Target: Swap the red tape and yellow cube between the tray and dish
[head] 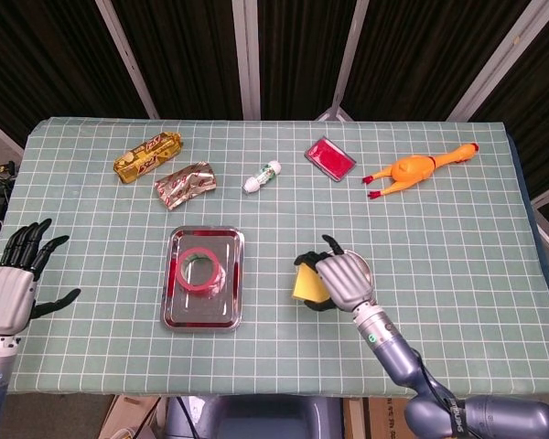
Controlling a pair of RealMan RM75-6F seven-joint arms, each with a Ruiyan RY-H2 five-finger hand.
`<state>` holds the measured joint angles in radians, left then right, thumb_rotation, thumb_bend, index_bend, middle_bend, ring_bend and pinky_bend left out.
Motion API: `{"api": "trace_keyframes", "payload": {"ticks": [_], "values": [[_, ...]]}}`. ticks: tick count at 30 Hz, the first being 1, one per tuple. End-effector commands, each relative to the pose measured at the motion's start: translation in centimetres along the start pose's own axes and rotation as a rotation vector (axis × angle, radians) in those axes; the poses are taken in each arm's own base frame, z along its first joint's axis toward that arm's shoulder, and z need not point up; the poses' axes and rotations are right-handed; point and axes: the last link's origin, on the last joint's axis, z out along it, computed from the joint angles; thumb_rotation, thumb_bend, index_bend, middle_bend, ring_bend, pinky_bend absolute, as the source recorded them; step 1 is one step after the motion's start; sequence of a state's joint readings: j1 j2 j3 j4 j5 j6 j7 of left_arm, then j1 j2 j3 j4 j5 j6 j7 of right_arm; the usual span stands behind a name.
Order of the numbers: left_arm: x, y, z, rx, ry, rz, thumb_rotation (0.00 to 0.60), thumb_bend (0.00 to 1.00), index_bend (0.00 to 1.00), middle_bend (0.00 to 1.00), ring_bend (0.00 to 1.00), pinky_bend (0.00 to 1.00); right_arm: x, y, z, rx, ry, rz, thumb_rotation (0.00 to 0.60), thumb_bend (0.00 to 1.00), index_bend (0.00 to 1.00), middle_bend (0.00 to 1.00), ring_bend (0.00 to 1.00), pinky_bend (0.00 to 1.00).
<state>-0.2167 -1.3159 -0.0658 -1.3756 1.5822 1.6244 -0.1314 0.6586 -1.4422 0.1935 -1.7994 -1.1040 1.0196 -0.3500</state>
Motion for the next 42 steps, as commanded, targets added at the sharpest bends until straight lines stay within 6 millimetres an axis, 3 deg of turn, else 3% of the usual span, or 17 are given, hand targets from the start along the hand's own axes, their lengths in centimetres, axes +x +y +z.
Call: {"api": "trace_keyframes", "payload": {"ticks": [1,10,14,20,26,29,34,39,42], "values": [[-0.1,0.1,0.0,-0.001,-0.004,0.001,0.600,0.00,0.20,0.00,0.00,0.07,0.6,1.7,-0.2,-0.038,-0.024,0.014,0.600,0.30,0.33,0.37,0.46,0.06],[-0.3,0.4,-0.1,-0.001,-0.003,0.014,0.600,0.00,0.20,0.00,0.00,0.07,-0.7,5.6,0.3,-0.111,-0.081,0.002,0.600,0.30,0.30,0.36,0.41,0.02],[-0.3,0.3,0.0,0.004,0.000,0.020,0.600,0.00,0.20,0.00,0.00,0.07,-1.2,6.9,0.2,-0.134,-0.118,-0.029,0.600,0.22,0.20,0.26,0.27,0.00],[-0.6,0.4,0.1,0.004,-0.008,0.022,0.600,0.00,0.20,0.00,0.00,0.07,-0.6,7.2,-0.1,-0.146,-0.136,-0.053,0.600,0.06,0.03,0.05,0.02,0.00],[-0.6,0.3,0.2,0.006,-0.007,0.021,0.600,0.00,0.20,0.00,0.00,0.07,1.0,6.5,-1.3,-0.153,-0.122,-0.064,0.600,0.03,0.00,0.00,0.00,0.00],[-0.7,0.2,0.1,0.010,-0.021,0.028,0.600,0.00,0.20,0.00,0.00,0.07,3.5,6.3,-3.4,-0.172,-0.060,-0.101,0.600,0.02,0.00,0.00,0.00,0.00],[-0.8,0.1,-0.2,0.047,-0.078,0.034,0.600,0.00,0.19,0.00,0.00,0.07,7.2,8.4,-9.7,-0.306,0.132,-0.109,0.600,0.02,0.00,0.00,0.00,0.00],[-0.7,0.5,-0.7,0.077,-0.138,0.000,0.600,0.01,0.19,0.00,0.00,0.07,6.6,11.0,-17.8,-0.362,0.286,-0.094,0.600,0.02,0.00,0.00,0.00,0.00],[-0.7,0.8,-1.2,0.089,-0.162,0.012,0.600,0.01,0.19,0.00,0.00,0.07,5.2,11.7,-20.7,-0.391,0.303,-0.153,0.600,0.02,0.00,0.00,0.00,0.00]]}}
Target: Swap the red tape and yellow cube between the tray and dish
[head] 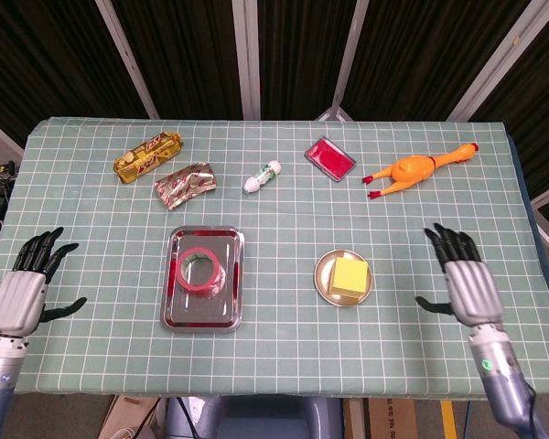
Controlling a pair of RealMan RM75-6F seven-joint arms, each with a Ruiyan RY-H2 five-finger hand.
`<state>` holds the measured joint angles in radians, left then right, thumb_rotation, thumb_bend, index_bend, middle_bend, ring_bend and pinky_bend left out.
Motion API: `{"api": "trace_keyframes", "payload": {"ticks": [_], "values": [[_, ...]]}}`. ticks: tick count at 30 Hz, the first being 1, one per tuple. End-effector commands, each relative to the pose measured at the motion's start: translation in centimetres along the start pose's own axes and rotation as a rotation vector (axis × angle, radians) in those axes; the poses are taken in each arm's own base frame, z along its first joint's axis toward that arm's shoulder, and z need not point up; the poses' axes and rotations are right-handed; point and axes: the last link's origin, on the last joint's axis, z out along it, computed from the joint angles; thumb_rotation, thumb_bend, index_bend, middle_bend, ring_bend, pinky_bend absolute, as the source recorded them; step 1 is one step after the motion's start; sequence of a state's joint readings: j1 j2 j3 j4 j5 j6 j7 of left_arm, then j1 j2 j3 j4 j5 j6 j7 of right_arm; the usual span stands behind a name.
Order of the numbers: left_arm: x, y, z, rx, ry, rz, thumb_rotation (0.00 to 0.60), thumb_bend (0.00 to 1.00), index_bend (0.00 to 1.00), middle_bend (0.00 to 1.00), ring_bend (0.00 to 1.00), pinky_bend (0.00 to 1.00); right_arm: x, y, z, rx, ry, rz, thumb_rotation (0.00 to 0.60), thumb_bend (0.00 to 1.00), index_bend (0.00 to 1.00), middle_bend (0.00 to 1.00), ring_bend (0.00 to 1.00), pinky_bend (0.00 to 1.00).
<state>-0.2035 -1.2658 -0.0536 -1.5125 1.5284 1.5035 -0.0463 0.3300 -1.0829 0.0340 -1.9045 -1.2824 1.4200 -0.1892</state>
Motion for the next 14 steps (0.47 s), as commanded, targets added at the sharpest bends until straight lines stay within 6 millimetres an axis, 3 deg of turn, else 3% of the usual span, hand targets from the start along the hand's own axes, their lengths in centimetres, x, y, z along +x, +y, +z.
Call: {"api": "trace_keyframes", "payload": {"ticks": [1,4,14], "values": [[-0.15,0.11,-0.74,0.024,-0.039,0.014,0.600,0.01,0.19,0.00,0.00,0.07,-0.35,3.62,-6.47,-0.049,0.048,-0.056,0.600,0.02,0.00,0.00,0.00,0.00],[-0.31,0.42,-1.23,0.035,-0.061,0.023,0.600,0.01,0.19,0.00,0.00,0.07,-1.05,3.97,-7.35,-0.048,0.060,-0.075,0.600,0.02,0.00,0.00,0.00,0.00],[-1.01,0.45,-0.93,0.042,-0.084,0.047,0.600,0.01,0.19,0.00,0.00,0.07,-1.15,3.95,-7.31,-0.057,0.140,-0.162,0.600,0.02,0.00,0.00,0.00,0.00]]}}
